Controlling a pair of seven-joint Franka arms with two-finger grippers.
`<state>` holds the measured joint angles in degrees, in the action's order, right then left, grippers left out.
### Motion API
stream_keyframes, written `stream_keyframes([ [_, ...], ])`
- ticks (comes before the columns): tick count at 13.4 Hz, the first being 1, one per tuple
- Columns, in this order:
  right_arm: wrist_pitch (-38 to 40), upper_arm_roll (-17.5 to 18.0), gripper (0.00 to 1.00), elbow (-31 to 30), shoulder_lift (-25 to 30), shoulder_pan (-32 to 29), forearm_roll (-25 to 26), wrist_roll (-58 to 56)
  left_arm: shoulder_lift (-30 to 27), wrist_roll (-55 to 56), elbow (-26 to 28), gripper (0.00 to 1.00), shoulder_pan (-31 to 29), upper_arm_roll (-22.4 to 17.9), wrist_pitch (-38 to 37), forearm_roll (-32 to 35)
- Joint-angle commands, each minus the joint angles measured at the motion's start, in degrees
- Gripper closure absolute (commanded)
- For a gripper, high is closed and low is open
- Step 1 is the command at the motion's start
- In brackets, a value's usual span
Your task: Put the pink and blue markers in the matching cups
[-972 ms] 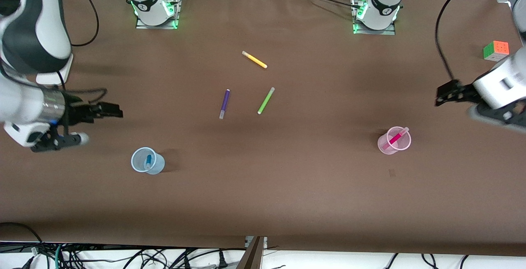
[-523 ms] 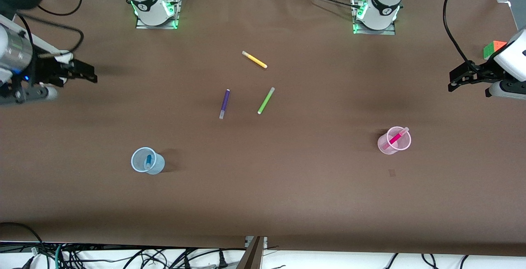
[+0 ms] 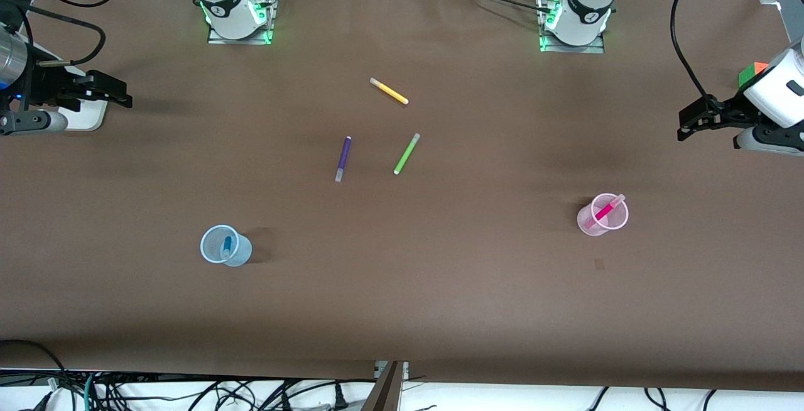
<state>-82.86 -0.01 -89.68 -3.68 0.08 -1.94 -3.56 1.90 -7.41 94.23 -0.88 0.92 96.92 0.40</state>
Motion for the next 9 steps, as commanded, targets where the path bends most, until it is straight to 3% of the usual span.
stream_keyframes([
  [1,1.7,0.2,0.0,1.8,-0.6,-0.2,0.8,0.7,-0.1,0.4,0.2,0.0,0.4,0.2,0.4,0.6],
  [6,1.7,0.2,0.0,1.9,-0.7,0.1,1.1,0.7,-0.1,0.5,0.2,0.0,0.4,0.9,-0.3,0.7],
  [9,1.7,0.9,0.0,2.1,-1.1,1.4,4.7,0.6,-0.1,0.5,0.2,0.0,0.3,0.9,-0.3,0.7],
])
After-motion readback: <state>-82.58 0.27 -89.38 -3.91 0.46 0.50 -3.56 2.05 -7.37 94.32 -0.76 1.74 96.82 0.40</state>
